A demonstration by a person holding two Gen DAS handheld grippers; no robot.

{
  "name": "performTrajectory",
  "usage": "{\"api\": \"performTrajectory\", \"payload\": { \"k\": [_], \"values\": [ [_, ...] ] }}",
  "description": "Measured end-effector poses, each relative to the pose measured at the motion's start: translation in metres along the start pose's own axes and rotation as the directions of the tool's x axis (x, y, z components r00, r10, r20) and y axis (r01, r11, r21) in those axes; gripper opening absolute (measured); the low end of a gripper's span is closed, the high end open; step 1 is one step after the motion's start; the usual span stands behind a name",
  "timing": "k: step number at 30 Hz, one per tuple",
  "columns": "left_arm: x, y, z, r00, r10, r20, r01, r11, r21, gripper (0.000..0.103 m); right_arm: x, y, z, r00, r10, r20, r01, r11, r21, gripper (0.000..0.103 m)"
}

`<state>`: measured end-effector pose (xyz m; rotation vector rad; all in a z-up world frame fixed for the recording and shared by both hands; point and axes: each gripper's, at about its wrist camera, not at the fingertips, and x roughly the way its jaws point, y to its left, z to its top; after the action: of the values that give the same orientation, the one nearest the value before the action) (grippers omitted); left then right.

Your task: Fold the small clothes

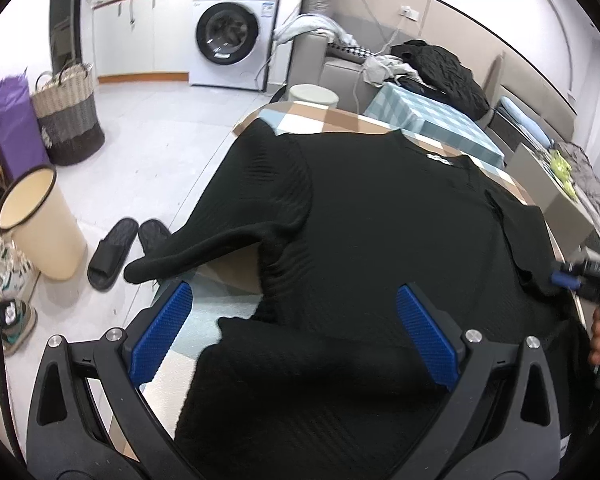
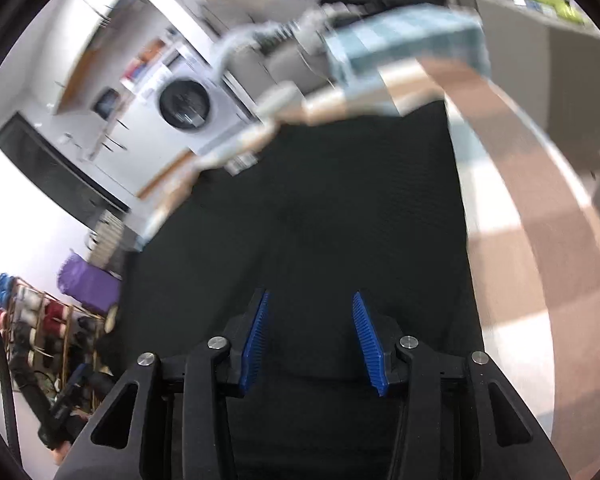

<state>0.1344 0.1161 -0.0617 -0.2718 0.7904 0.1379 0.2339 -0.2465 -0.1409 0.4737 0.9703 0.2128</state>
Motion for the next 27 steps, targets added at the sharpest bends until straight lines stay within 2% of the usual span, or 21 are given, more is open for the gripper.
{"api": "performTrajectory", "payload": {
  "k": [2,5,8,10,13,15,20,23,26,27],
  "values": [
    [0.004,0.011,0.002,1.0,0.001,-0.003,-0.002,0.999,-0.04,0.102,0.0,-0.005,-0.002,1.0,-0.007,-0.02,0.007,1.0,0.006,0.044],
    [0.008,0.031,0.007,1.0,-0.021,-0.008,0.02,0.992,-0.124,0.101,-0.014,-0.002,-0.004,1.0,0.014,0.009,-0.014,1.0,0.003,0.044],
    [0.011,0.056,0.012,0.999,-0.048,-0.006,0.046,0.973,-0.224,0.097,-0.033,0.001,-0.009,0.999,0.026,0.046,-0.026,1.0,-0.001,0.045],
    [0.013,0.076,0.012,0.997,-0.081,-0.006,0.075,0.949,-0.307,0.092,-0.046,0.002,-0.016,0.997,0.037,0.066,-0.037,0.999,0.003,0.049],
    [0.021,0.108,0.007,0.988,-0.154,-0.02,0.128,0.881,-0.455,0.085,-0.058,0.007,-0.027,0.996,0.047,0.08,-0.047,0.999,0.007,0.049],
    [0.029,0.125,0.005,0.977,-0.21,-0.03,0.165,0.838,-0.52,0.085,-0.062,0.011,-0.031,0.995,0.059,0.081,-0.06,0.998,0.012,0.05],
    [0.047,0.147,0.004,0.977,-0.211,-0.033,0.154,0.804,-0.574,0.085,-0.065,0.014,-0.039,0.994,0.071,0.08,-0.073,0.997,0.027,0.051],
    [0.06,0.159,0.006,0.984,-0.172,-0.046,0.112,0.799,-0.591,0.084,-0.063,0.014,-0.041,0.994,0.072,0.078,-0.075,0.997,0.034,0.051],
    [0.077,0.167,0.011,0.987,-0.142,-0.075,0.07,0.8,-0.596,0.067,-0.061,0.015,-0.041,0.995,0.067,0.079,-0.07,0.997,0.035,0.051],
    [0.083,0.17,0.012,0.987,-0.137,-0.088,0.058,0.8,-0.597,0.054,-0.062,0.014,-0.041,0.995,0.064,0.08,-0.067,0.997,0.038,0.051]
  ]
}}
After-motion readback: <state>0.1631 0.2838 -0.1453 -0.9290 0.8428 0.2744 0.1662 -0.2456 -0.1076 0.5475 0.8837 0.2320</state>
